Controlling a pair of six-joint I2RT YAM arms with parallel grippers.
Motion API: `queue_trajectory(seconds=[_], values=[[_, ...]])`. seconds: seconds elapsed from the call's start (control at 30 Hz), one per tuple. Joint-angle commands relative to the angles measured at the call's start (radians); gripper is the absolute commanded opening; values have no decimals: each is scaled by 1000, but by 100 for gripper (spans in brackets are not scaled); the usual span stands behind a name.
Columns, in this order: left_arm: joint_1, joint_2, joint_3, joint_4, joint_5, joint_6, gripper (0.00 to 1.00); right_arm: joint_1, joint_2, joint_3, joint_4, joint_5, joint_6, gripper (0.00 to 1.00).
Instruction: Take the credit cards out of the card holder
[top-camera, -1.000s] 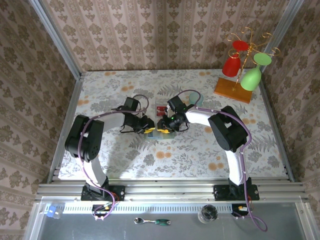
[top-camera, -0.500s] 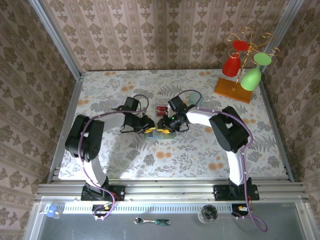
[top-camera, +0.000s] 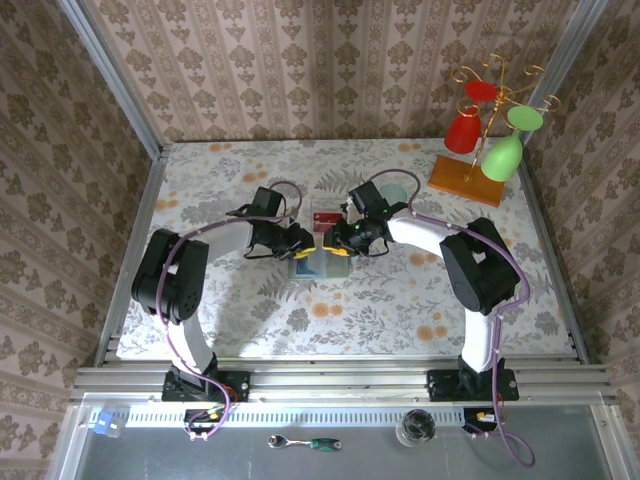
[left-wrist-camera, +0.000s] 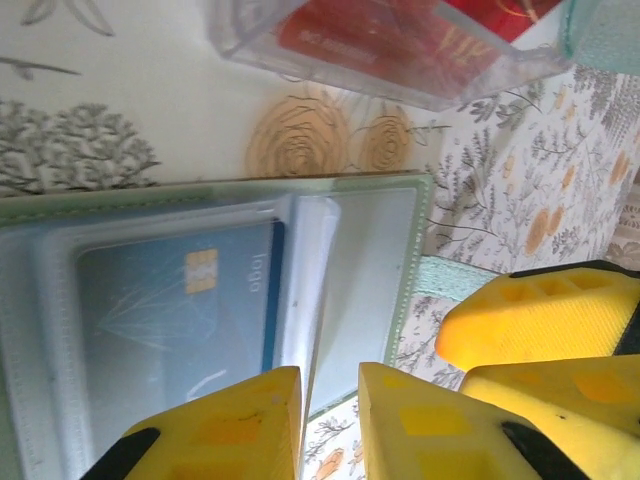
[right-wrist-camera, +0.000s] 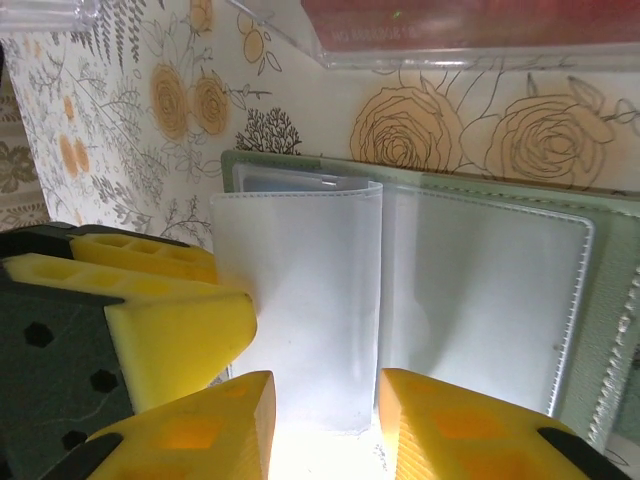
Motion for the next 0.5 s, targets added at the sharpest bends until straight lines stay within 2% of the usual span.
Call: queue_trajectory(seconds=[0.0, 0.47], values=[[-32, 22, 40, -20, 8, -16, 22, -15, -50, -16, -43, 21, -13, 33], [-88, 101, 131, -30, 8, -27, 22, -95, -126, -74, -70, 12, -60, 34]])
